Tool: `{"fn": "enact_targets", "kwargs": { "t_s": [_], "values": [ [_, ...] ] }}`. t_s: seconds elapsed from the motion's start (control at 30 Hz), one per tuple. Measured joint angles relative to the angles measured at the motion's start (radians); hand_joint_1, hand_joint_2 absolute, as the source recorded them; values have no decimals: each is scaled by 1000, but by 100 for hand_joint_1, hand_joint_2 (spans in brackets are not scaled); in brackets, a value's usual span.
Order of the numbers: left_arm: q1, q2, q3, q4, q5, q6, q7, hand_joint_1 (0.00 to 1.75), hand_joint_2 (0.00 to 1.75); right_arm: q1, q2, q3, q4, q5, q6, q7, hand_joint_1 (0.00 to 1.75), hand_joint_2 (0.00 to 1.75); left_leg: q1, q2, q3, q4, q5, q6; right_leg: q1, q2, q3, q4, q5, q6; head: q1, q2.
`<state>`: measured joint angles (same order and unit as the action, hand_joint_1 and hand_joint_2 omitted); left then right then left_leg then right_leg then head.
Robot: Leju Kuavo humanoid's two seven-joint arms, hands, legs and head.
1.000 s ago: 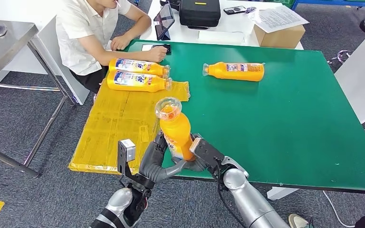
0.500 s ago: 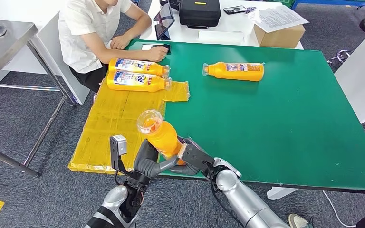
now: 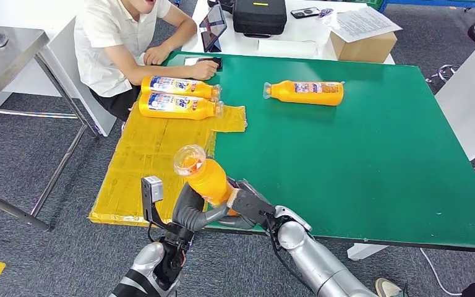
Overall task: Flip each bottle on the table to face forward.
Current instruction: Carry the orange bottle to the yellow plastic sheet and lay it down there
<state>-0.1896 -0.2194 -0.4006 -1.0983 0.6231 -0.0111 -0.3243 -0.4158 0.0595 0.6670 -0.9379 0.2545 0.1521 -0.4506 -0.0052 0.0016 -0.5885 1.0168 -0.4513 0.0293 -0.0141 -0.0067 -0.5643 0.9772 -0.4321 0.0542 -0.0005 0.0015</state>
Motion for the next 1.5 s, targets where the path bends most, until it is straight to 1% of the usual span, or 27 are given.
{"fn": "enact_targets", "kwargs": {
  "t_s": [0.03,0.1,0.13,0.17,0.27,0.4,0.7,0.77,0.83,0.93,1.0,1.07,1.1,1.13,1.17,1.23,1.3,1.37,1.43,1.5],
  "values": [
    [0,0,0,0,2,1,-3,175,175,-2,1,4,2,4,-7,2,134,175,0,0,0,0,0,0,0,0,0,0,0,0,0,0],
    [-1,-1,0,-1,4,7,-12,175,175,-6,3,9,4,6,-15,3,47,175,0,0,0,0,0,0,0,0,0,0,0,0,0,0],
    [-2,-2,1,-3,4,12,-17,175,175,-6,4,12,5,6,-17,2,7,175,0,0,0,0,0,0,0,0,0,0,0,0,0,0],
    [-4,-3,2,-5,3,17,-21,175,175,-4,5,17,5,5,-18,0,0,175,0,0,0,0,0,0,0,0,0,0,0,0,0,0],
    [-10,-3,7,-12,-2,32,-33,175,175,3,12,31,4,0,-23,-12,0,175,0,0,0,0,0,0,0,0,0,0,0,0,0,0],
    [-10,-3,16,-30,-1,58,-46,175,175,17,21,35,-8,-15,-43,-26,0,0,0,0,0,0,0,0,0,0,-1,0,0,0,0,0],
    [11,-11,43,-67,58,76,-52,175,175,37,38,35,-27,-31,-69,-27,0,0,0,0,0,0,0,0,0,0,-1,0,0,0,0,0],
    [12,-13,51,-71,64,93,-58,175,175,43,41,35,-27,-35,-81,-26,0,0,0,0,0,0,0,0,0,0,-1,0,0,0,0,0],
    [8,-14,63,-74,40,149,-82,175,175,59,45,34,-27,-30,-118,-28,0,0,0,0,0,0,0,0,0,0,-1,0,0,0,0,0],
    [-21,-10,87,-72,-70,304,-160,175,175,105,50,31,-30,-8,-198,-38,0,0,0,0,-1,0,0,0,0,0,-1,0,0,0,0,0],
    [-42,-5,97,-66,-158,404,-208,175,175,134,51,28,-35,15,-247,-44,0,87,0,0,-2,0,0,0,0,0,-2,0,0,0,0,0],
    [-59,-1,107,-57,-265,532,-262,175,175,163,55,19,-48,62,-337,-57,0,175,0,0,-2,0,0,0,0,0,-2,0,0,0,0,0],
    [-65,0,116,-53,-308,589,-285,175,175,180,57,11,-59,92,-399,-67,0,175,0,0,-2,0,0,0,0,0,-2,0,0,0,0,0],
    [-69,2,131,-51,-333,626,-299,175,175,198,59,-1,-74,121,-465,-79,0,175,0,0,-2,0,0,0,0,0,-2,0,0,0,0,0],
    [-70,4,153,-51,-341,646,-305,175,175,217,60,-14,-92,145,-526,-90,0,175,0,0,-2,0,0,0,0,0,-2,0,0,0,0,0],
    [-67,8,199,-55,-335,660,-306,175,175,254,60,-40,-131,174,-604,-106,0,175,0,0,-2,0,0,0,0,0,-2,0,0,0,0,0],
    [-64,11,237,-62,-332,672,-309,175,175,283,58,-61,-162,189,-637,-113,0,175,0,0,-3,0,0,0,0,0,-3,0,0,0,0,0],
    [-61,12,270,-67,-365,690,-320,175,175,307,58,-77,-191,202,-660,-120,0,175,0,0,-3,0,0,0,0,0,-3,0,0,0,0,0],
    [-60,12,307,-68,-467,701,-315,175,175,331,57,-95,-224,209,-678,-129,0,175,0,0,-3,0,0,0,0,0,-3,0,0,0,0,0],
    [-63,18,333,-53,-633,694,-263,175,175,354,57,-117,-257,207,-679,-136,0,175,0,0,-3,0,0,0,0,0,-3,0,0,0,0,0]
  ]
}}
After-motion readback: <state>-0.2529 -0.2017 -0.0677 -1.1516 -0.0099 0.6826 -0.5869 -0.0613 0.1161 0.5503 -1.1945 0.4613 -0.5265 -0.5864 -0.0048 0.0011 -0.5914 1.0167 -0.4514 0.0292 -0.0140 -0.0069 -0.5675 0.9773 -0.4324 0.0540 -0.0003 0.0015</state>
